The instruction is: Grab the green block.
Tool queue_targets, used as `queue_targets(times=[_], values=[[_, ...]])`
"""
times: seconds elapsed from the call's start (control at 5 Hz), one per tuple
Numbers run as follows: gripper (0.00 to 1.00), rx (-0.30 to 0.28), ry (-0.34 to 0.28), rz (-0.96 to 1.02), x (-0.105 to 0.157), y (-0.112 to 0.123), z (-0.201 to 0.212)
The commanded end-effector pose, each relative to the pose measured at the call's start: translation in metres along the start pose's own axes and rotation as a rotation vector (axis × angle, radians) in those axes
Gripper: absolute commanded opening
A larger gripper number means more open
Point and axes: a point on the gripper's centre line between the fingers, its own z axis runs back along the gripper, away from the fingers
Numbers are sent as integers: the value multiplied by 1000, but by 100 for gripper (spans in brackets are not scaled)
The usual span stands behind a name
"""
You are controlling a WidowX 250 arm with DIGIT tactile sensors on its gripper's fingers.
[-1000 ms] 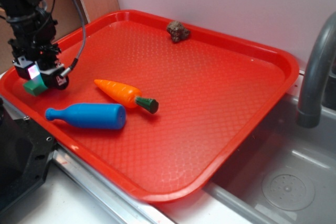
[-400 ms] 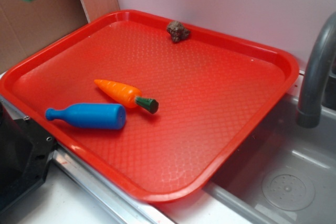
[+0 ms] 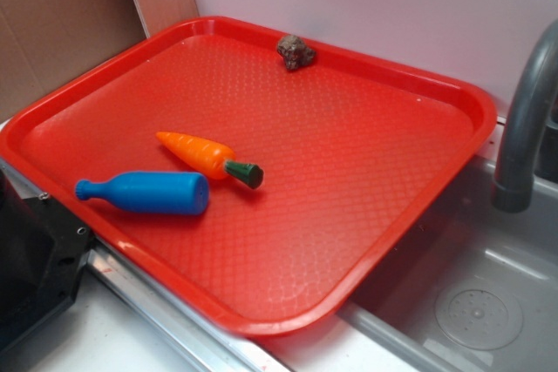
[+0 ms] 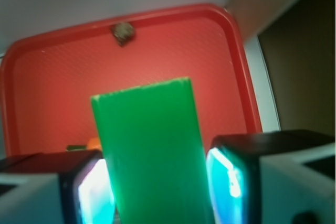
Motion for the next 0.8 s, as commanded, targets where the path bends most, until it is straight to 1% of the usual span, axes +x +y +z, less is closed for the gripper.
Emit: queue_targets(times=[0.0, 0.2, 0.4, 0.6], values=[[0, -1, -24, -87, 17, -27, 2], [0, -4, -21, -122, 20, -42, 2], [0, -15, -22, -140, 18, -49, 3], [0, 2, -29, -148, 15, -52, 4]])
